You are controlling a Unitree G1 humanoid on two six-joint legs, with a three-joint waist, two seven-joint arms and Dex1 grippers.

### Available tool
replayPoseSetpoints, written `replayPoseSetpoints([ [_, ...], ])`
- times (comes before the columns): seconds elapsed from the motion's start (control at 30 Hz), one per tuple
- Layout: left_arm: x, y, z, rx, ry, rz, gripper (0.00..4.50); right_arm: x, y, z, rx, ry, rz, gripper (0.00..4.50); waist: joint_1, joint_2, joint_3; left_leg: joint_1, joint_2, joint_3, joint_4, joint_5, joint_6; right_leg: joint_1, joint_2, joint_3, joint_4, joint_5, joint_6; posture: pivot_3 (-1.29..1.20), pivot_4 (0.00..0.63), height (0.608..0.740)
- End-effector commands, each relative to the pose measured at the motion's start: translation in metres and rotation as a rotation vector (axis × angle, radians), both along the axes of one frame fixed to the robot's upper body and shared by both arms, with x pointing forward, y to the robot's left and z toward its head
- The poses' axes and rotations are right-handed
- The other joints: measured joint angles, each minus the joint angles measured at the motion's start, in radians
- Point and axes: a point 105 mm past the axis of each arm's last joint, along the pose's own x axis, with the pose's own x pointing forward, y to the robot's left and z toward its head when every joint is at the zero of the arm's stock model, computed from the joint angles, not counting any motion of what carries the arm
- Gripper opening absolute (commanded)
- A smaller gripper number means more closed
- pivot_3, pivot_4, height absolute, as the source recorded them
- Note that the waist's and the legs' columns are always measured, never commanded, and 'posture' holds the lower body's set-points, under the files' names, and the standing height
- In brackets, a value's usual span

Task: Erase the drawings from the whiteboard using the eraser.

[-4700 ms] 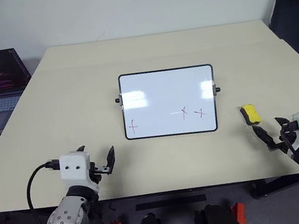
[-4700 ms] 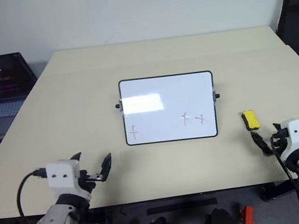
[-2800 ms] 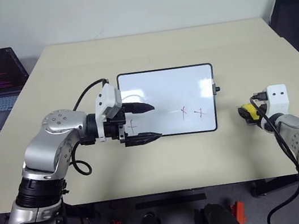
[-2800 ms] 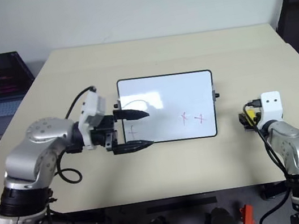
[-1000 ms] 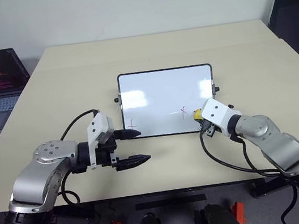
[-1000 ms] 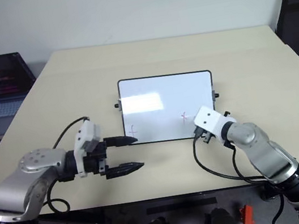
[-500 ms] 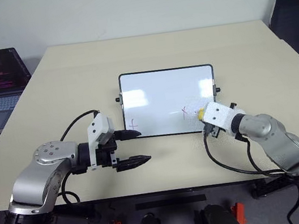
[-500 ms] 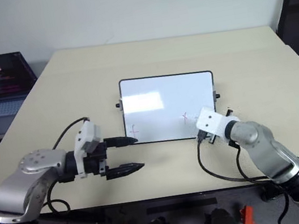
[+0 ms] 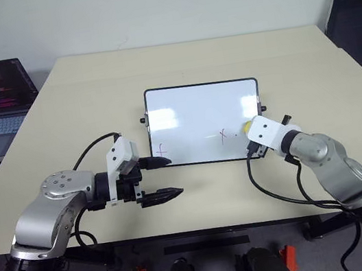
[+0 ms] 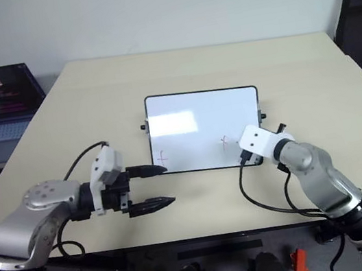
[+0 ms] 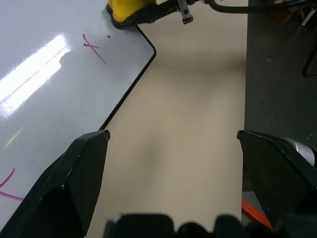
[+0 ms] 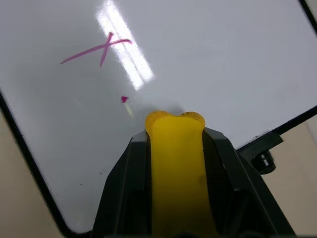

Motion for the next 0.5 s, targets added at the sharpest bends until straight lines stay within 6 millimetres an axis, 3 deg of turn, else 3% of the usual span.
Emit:
replayPoseSetpoints([
  [0.03,-0.003,-0.004,0.009,-0.011,-0.040,-0.027,4.50,-0.013,-0.009,-0.025,-0.056,0.144,0.007,1.07,0.000,0.000,0.000,0.000,0.000,0.000,0.000,0.000,0.000,0.000,0.000,0.000,0.000,0.000,0.000,0.00,0.150,0.740],
  [0.17,-0.002,-0.005,0.009,-0.013,-0.042,-0.030,4.50,-0.011,-0.010,-0.020,-0.075,0.114,0.017,1.07,0.000,0.000,0.000,0.001,0.000,0.000,0.000,0.000,0.000,0.000,0.000,0.000,0.000,0.000,0.000,0.00,0.150,0.740],
  [0.23,-0.002,-0.005,0.009,-0.013,-0.043,-0.032,4.50,0.005,-0.011,0.003,-0.064,-0.046,-0.035,1.07,-0.002,-0.001,0.000,0.001,0.000,0.000,0.000,0.000,0.000,0.000,0.000,0.000,0.000,0.000,0.000,0.00,0.150,0.740],
  [0.37,-0.002,-0.007,0.010,-0.014,-0.043,-0.033,4.50,0.016,-0.004,0.027,-0.017,-0.166,-0.044,1.07,-0.004,-0.001,0.000,0.002,0.000,0.001,0.000,0.000,0.000,0.000,0.000,0.001,0.001,0.000,0.000,0.00,0.150,0.740],
  [0.43,-0.002,-0.007,0.010,-0.015,-0.043,-0.033,4.50,0.014,0.002,0.026,-0.010,-0.149,-0.013,1.07,-0.001,-0.001,0.000,0.001,0.000,0.000,0.000,0.000,0.000,0.000,0.000,0.000,0.001,0.000,0.000,0.00,0.150,0.740],
  [0.5,-0.002,-0.008,0.010,-0.016,-0.045,-0.030,4.50,0.002,0.011,0.002,-0.064,-0.008,0.076,1.07,-0.001,-0.001,0.000,0.001,0.000,0.000,-0.001,0.000,0.000,0.000,0.000,0.000,0.000,0.000,0.000,0.00,0.150,0.740],
])
